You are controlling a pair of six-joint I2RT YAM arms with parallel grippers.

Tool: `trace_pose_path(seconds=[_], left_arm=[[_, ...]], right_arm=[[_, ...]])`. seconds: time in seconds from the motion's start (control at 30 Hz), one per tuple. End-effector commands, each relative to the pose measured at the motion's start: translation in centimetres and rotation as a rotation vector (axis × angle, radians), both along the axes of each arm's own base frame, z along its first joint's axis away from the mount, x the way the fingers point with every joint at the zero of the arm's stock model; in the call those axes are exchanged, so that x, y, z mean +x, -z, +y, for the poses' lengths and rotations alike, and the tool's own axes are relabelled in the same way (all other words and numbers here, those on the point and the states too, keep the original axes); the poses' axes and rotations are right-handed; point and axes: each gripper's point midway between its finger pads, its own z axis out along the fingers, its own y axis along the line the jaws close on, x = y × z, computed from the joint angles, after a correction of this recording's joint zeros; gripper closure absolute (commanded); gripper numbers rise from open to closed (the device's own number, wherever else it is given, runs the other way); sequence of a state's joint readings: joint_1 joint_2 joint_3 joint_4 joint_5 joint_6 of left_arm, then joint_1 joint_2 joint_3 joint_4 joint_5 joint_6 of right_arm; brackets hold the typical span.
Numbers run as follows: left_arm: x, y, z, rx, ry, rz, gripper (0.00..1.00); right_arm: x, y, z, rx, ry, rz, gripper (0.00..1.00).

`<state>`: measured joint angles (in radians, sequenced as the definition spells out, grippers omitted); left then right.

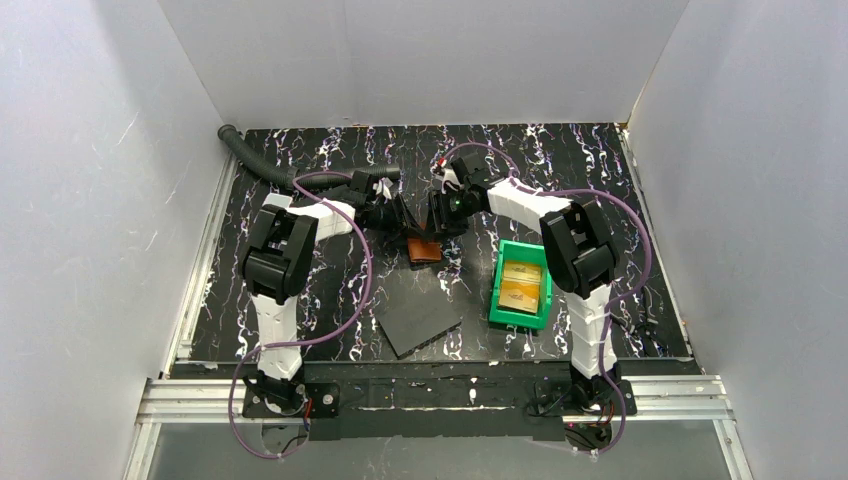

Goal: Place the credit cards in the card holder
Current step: Close the card holder at the center of the board, then reset both arms

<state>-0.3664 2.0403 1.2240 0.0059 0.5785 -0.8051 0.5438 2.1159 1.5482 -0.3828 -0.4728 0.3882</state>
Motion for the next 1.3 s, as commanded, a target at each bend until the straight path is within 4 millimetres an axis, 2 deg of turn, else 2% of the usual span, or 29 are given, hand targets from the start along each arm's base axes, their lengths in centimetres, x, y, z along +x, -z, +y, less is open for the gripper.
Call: trace_pose_path(seconds=[0.0, 0.13, 0.2, 0.33, 0.43, 0.57, 0.63, 0.73, 0.83, 0.97, 1.07, 1.27], left_arm=[[-2.0, 0.8, 3.0, 0.116, 0.008, 0.086, 0.54], [-2.4, -1.9, 5.2, 0.174, 0.017, 0.030, 0.50], [-2.8, -3.5, 6.2, 0.216, 0.034, 0.000, 0.48], [-3.6, -9.1, 7.3, 0.231, 0.046, -0.122, 0.40], [-4.1, -15.5, 8.0, 0.231, 0.054, -0.273, 0.37], [-5.6, -25.8, 8.8, 0.202, 0.048, -0.516, 0.33], [-6.5, -31.0, 9.4, 0.188, 0.023, -0.646, 0.32], [-8.2, -37.6, 10.3, 0.153, -0.022, -0.825, 0.30], [-10.5, -43.4, 11.0, 0.087, -0.079, -1.000, 0.29], [-13.5, -48.2, 12.3, 0.025, -0.157, -1.176, 0.26], [-15.6, -50.8, 13.8, 0.021, -0.217, -1.283, 0.24], [-17.5, -53.1, 16.0, 0.082, -0.291, -1.380, 0.23]], right_arm=[[2.3, -3.9, -2.4, -0.066, 0.024, -0.141, 0.46], [1.8, -6.7, -3.8, -0.065, 0.030, -0.211, 0.39], [1.6, -8.8, -4.5, -0.069, 0.048, -0.266, 0.36], [1.0, -14.1, -6.8, -0.098, 0.085, -0.409, 0.24], [0.1, -18.8, -9.1, -0.132, 0.125, -0.524, 0.19], [-1.5, -25.8, -12.3, -0.130, 0.228, -0.692, 0.11], [-2.5, -29.9, -14.1, -0.097, 0.313, -0.800, 0.02], [-4.5, -35.5, -16.9, -0.036, 0.444, -0.950, 0.02], [-6.7, -39.9, -19.8, -0.010, 0.536, -1.073, 0.02], [-8.8, -43.8, -23.0, -0.013, 0.643, -1.180, 0.02], [-10.0, -46.1, -24.7, 0.000, 0.707, -1.232, 0.02], [-10.8, -48.0, -27.6, -0.042, 0.836, -1.265, 0.02]])
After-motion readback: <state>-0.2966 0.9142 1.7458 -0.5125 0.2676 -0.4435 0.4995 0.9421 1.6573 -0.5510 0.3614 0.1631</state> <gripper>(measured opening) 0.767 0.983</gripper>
